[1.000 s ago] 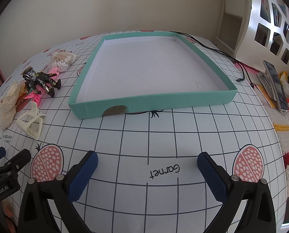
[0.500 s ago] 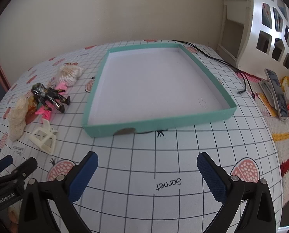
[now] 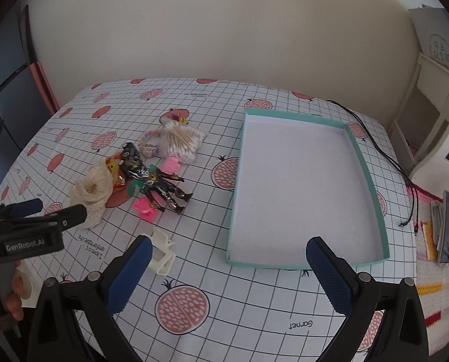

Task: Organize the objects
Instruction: 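Grasp the lace scrunchie with the left tool while the right tool grasps the white claw clip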

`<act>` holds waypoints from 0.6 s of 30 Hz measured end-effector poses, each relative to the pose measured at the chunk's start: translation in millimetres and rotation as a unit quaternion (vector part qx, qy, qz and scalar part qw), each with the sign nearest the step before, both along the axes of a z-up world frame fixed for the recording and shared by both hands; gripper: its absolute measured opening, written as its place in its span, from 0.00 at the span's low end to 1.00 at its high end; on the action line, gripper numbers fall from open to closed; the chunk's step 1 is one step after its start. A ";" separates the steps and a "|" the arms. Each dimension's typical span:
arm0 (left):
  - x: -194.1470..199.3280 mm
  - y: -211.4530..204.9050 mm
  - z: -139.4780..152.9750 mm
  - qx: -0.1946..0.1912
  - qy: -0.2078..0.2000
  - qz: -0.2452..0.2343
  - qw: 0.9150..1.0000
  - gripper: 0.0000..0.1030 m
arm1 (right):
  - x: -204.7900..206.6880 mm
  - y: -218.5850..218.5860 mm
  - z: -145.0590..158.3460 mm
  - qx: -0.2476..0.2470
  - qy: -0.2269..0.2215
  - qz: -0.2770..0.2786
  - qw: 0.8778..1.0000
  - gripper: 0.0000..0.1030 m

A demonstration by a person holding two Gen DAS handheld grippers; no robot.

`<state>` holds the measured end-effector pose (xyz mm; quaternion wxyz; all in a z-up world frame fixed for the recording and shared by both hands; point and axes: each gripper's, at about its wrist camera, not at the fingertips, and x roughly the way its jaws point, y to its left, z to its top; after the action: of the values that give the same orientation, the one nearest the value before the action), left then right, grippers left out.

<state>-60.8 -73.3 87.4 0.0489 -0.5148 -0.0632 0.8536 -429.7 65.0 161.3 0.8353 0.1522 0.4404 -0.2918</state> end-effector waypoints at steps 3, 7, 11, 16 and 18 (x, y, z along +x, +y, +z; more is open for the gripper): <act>-16.0 -13.6 3.5 0.009 -0.020 0.007 1.000 1.00 | 14.6 -0.6 2.5 0.023 0.013 0.007 1.000 1.00; -39.4 -18.4 0.8 -0.001 -0.040 0.022 0.999 1.00 | 30.7 -7.6 -4.3 0.081 0.011 -0.001 0.997 1.00; -54.9 -18.0 -10.5 -0.014 -0.061 0.019 0.998 1.00 | 47.5 -8.4 -15.8 0.114 0.020 0.002 0.993 1.00; -66.6 -22.1 -26.5 -0.017 -0.068 0.029 0.997 1.00 | 61.4 -3.9 -32.4 0.122 0.039 0.016 0.992 1.00; -69.5 -24.3 -35.4 -0.013 -0.075 0.032 0.997 1.00 | 64.3 -4.6 -41.9 0.135 0.045 0.012 0.990 1.00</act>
<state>-130.4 -97.5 51.9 0.0102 -0.5757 -0.0720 0.8145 -365.4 60.4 119.3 0.7897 0.2451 0.5151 -0.2257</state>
